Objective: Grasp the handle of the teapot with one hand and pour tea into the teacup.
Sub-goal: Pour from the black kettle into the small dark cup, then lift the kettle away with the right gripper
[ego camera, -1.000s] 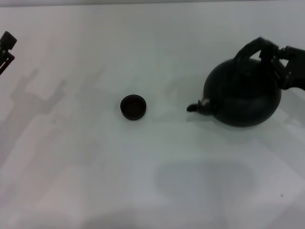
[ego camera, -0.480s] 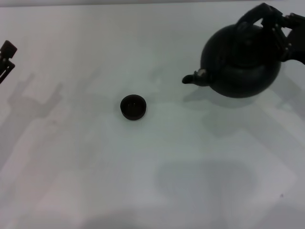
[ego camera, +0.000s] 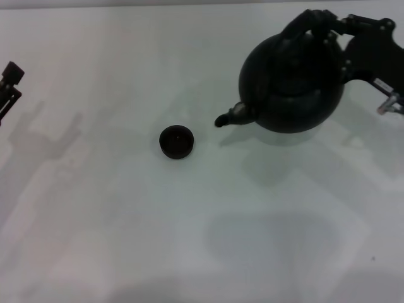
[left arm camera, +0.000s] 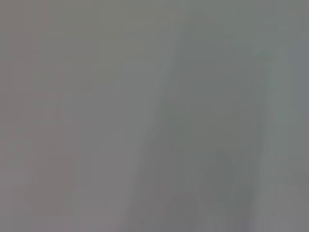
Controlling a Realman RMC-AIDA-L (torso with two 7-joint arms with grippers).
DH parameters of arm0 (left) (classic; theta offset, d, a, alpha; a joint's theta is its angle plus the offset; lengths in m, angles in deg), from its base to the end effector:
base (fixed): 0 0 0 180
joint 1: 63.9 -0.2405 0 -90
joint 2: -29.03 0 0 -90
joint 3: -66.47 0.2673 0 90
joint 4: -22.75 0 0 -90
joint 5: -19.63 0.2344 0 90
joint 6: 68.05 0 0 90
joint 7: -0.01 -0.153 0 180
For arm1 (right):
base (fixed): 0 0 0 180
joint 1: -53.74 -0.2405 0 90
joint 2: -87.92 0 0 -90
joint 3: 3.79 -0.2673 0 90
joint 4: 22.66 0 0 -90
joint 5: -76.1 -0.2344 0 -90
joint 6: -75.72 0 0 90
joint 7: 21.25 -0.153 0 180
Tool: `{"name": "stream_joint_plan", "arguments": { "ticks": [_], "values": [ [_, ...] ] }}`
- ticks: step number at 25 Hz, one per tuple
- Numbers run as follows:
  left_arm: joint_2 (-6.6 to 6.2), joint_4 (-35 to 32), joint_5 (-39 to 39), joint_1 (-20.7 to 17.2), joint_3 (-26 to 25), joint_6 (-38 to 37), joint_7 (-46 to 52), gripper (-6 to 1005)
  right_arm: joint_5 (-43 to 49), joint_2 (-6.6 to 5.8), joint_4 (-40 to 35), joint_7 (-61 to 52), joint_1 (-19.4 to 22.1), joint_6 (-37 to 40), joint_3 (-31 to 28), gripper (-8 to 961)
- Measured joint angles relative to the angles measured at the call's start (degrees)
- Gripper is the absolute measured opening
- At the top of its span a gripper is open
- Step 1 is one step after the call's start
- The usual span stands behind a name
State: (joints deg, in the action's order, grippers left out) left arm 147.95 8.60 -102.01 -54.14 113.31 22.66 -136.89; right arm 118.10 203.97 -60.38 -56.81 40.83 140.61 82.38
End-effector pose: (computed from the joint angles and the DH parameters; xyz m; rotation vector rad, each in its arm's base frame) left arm -0.3750 0.2546 0.0092 -1.7802 -0.6049 -1.0884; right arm 0.2939 0.3445 -0.0204 -2.1489 0.1946 0.8161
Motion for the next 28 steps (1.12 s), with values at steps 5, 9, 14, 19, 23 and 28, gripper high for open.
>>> {"name": "stream_joint_plan", "arguments": {
  "ticks": [5, 9, 14, 19, 23, 28],
  "values": [
    [-0.15, 0.3, 0.0, -1.2, -0.1, -3.4, -2.0, 879, -2.7, 0.04, -2.7, 3.2, -0.5, -4.8, 5.1, 136],
    [-0.25, 0.4, 0.0, -2.1, -0.3, -7.2, -2.1, 879, -2.9, 0.01, -3.9, 3.5, -1.3, -6.9, 6.8, 134],
    [-0.25, 1.0, 0.0, -3.2, -2.0, -11.4, -2.0, 880, -2.9, -0.04, -5.9, 3.8, -2.0, -10.4, 9.6, 132],
    [-0.25, 1.8, 0.0, -3.7, -3.0, -13.1, -2.0, 880, -2.9, -0.11, -10.3, 6.8, -2.1, -18.8, 14.4, 130],
    [-0.27, 1.8, 0.0, -3.7, -3.0, -13.7, -2.0, 880, -2.9, -0.13, -13.0, 8.6, -2.5, -24.1, 16.8, 128],
    [-0.22, 1.8, 0.0, -3.2, -3.1, -14.0, -2.0, 880, -2.8, -0.13, -14.6, 9.7, -2.8, -26.2, 17.3, 123]
  ]
}}
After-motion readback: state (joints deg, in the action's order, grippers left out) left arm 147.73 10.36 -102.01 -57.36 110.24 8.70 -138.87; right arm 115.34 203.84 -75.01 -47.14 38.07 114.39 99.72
